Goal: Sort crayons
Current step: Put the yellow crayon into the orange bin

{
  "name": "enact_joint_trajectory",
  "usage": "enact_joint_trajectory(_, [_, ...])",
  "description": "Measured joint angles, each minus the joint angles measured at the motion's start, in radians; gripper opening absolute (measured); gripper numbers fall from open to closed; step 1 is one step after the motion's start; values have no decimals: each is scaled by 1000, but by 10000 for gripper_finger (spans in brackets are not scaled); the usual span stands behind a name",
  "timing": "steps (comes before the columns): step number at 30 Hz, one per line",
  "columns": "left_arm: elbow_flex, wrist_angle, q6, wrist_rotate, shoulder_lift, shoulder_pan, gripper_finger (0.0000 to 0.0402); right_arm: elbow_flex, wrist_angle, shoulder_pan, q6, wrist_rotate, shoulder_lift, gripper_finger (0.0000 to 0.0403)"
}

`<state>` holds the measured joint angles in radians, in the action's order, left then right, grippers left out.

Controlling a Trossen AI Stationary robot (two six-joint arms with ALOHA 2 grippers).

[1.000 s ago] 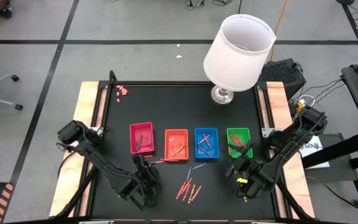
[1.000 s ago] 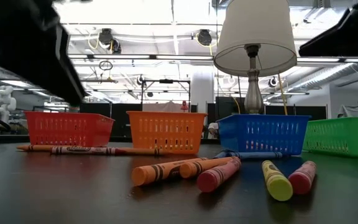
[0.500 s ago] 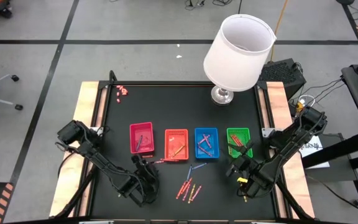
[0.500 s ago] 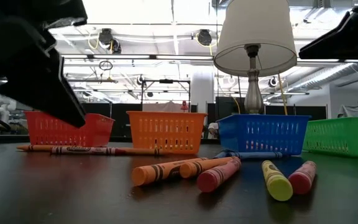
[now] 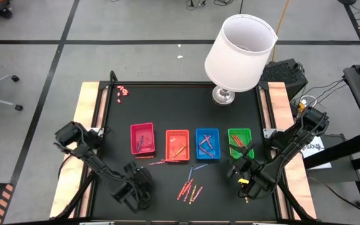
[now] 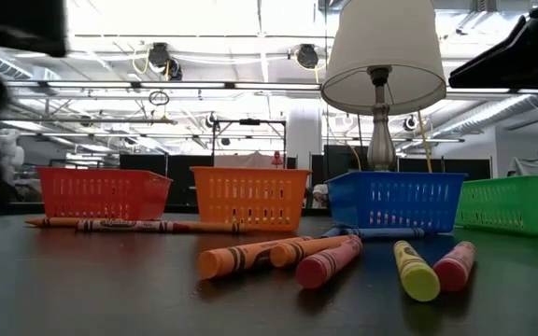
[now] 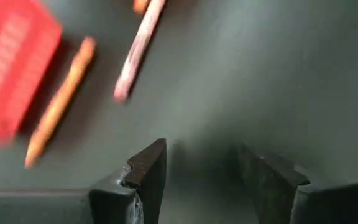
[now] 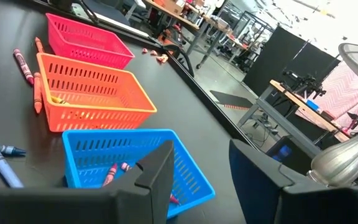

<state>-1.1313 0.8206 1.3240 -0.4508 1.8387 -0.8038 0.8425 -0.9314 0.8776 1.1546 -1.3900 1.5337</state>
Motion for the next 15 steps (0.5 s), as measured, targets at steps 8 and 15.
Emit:
enact_joint_trajectory(8, [-69,177,375,180,-48,-100,196,0,1,-1,-15,-27,0,141])
enact_joint_trajectory(15, [-70,181,631,236,-52,-196,196,0,0,-2,-36,-27,0,141])
